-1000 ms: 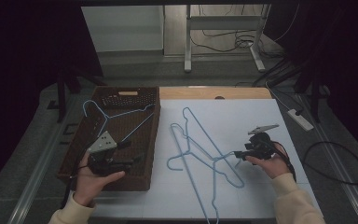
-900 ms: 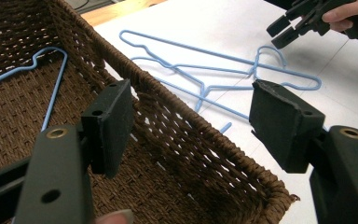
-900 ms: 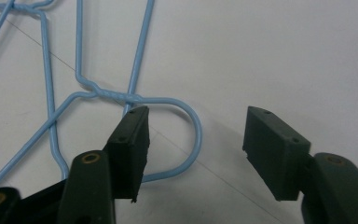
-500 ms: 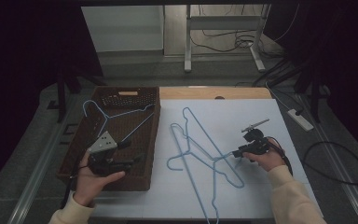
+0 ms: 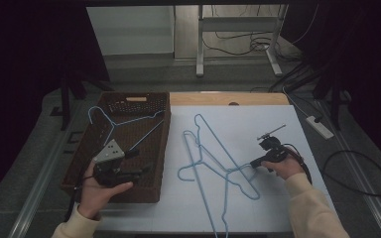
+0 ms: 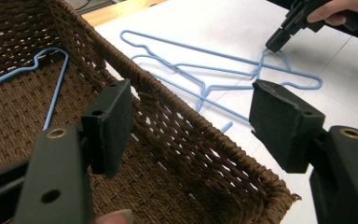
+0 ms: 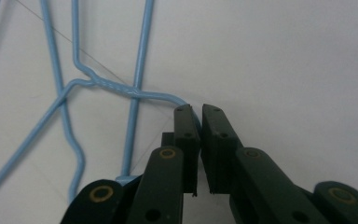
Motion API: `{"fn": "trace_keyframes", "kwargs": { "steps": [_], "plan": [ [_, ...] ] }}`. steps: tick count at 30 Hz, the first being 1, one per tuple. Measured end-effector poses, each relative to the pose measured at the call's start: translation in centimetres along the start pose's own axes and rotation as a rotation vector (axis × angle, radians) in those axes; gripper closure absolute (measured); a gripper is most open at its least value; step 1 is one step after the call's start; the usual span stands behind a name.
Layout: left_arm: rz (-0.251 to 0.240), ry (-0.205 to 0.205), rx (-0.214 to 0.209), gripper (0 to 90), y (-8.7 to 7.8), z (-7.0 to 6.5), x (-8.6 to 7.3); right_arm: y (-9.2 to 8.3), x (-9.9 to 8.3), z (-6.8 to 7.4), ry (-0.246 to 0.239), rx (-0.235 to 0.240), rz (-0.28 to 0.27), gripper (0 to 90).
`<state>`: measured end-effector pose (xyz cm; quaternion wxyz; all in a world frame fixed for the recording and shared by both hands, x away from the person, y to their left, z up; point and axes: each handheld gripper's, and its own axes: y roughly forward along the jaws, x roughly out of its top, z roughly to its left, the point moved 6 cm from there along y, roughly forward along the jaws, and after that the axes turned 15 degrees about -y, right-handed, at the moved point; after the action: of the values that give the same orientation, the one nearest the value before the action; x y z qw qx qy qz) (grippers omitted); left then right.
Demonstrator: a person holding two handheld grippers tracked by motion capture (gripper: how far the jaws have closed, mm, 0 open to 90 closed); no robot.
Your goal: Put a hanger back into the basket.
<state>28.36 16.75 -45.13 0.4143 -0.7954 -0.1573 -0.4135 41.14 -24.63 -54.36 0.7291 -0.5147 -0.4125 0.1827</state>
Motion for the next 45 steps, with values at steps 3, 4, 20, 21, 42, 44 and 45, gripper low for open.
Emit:
{"fn": "trace_keyframes", "kwargs": {
  "steps": [3, 4, 20, 21, 42, 44, 45],
  "plan": [
    [0.0, 0.0, 0.001, 31.5, 0.0, 0.0, 0.0, -0.4, -0.3, -0.1, 0.022, 0.022, -0.012, 87.2],
    [0.0, 0.0, 0.001, 31.5, 0.0, 0.0, 0.0, -0.6, -0.4, -0.1, 0.031, 0.028, -0.021, 87.2],
    [0.002, 0.001, 0.001, 31.5, 0.0, 0.0, 0.0, -0.6, -0.4, 0.0, 0.013, 0.02, -0.01, 87.3],
    [0.001, 0.001, 0.002, 31.5, 0.0, 0.0, 0.0, -0.6, -0.5, 0.0, 0.012, 0.018, -0.01, 87.3],
    [0.001, 0.017, -0.023, 31.7, -0.3, -1.7, 0.2, -3.2, -0.7, 1.4, 0.101, 0.104, -0.102, 87.6],
    [0.01, 0.02, -0.024, 31.7, -0.3, -2.3, 0.3, -3.5, -0.7, 1.7, 0.104, 0.109, -0.114, 87.5],
    [0.019, 0.016, -0.022, 31.7, -0.3, -2.7, 0.4, -3.6, -0.7, 1.7, 0.108, 0.111, -0.121, 87.5]
  ]
}}
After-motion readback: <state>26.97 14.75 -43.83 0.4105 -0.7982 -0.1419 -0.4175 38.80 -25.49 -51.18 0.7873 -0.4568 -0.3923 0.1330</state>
